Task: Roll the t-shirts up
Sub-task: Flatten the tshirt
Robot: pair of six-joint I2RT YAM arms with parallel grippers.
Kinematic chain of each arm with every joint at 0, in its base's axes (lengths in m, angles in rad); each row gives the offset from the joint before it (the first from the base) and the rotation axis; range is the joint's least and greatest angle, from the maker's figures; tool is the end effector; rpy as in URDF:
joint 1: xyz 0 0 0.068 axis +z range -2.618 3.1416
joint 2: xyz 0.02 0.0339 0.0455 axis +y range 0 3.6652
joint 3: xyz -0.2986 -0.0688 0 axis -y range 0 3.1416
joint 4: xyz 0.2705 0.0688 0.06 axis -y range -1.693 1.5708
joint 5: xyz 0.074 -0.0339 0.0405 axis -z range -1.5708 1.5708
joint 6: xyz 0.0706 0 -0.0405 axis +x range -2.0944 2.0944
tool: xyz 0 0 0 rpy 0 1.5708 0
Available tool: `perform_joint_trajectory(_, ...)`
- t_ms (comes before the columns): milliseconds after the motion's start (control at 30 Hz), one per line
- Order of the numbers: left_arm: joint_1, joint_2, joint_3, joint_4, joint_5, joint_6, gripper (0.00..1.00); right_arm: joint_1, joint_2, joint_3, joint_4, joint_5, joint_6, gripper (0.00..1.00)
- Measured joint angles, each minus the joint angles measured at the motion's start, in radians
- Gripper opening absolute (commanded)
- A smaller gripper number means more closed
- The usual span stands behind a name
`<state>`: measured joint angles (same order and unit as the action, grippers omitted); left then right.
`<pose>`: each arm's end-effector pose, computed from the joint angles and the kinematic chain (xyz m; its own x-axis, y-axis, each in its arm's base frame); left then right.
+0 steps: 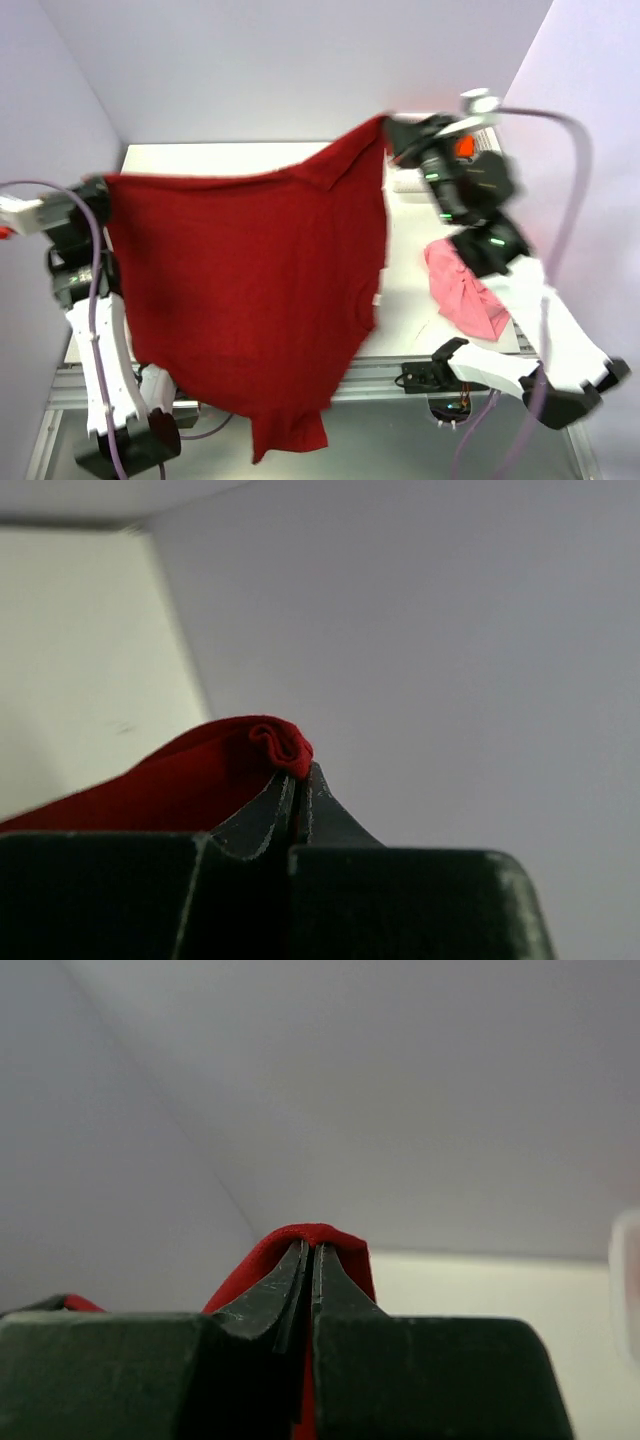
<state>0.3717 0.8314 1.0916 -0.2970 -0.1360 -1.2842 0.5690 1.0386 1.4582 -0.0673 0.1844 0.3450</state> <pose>0.1909 0.0847 0.4564 0.4566 -0.8420 -0.2873 -0.1703 0.2342 -0.9572 0.1971 0.1107 0.5853 0.1435 0.4864 -0.8619 -0.4603 0.8037 0.3770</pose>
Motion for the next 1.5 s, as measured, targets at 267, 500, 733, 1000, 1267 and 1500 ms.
perform_joint_trajectory(267,0.0,0.137,-0.397,0.157,-0.042,-0.053,0.0,-0.021,0.203,-0.302,0.043,0.002,0.087,0.0)
perform_joint_trajectory(500,-0.036,0.486,-0.328,0.334,-0.078,-0.063,0.0,-0.066,0.451,-0.239,0.138,-0.021,0.121,0.0)
perform_joint_trajectory(733,-0.061,0.753,-0.147,0.403,-0.085,-0.061,0.0,-0.16,0.753,-0.021,0.155,-0.097,0.167,0.0)
perform_joint_trajectory(1000,-0.071,1.018,0.092,0.47,-0.085,-0.038,0.0,-0.212,1.107,0.427,0.106,-0.187,0.198,0.0)
perform_joint_trajectory(1267,-0.1,1.287,0.431,0.426,-0.041,0.043,0.85,-0.253,1.444,0.941,0.045,-0.309,0.246,0.83)
perform_joint_trajectory(1500,-0.097,1.273,0.546,0.286,-0.042,0.101,0.9,-0.307,1.369,0.779,0.026,-0.366,0.276,0.6)
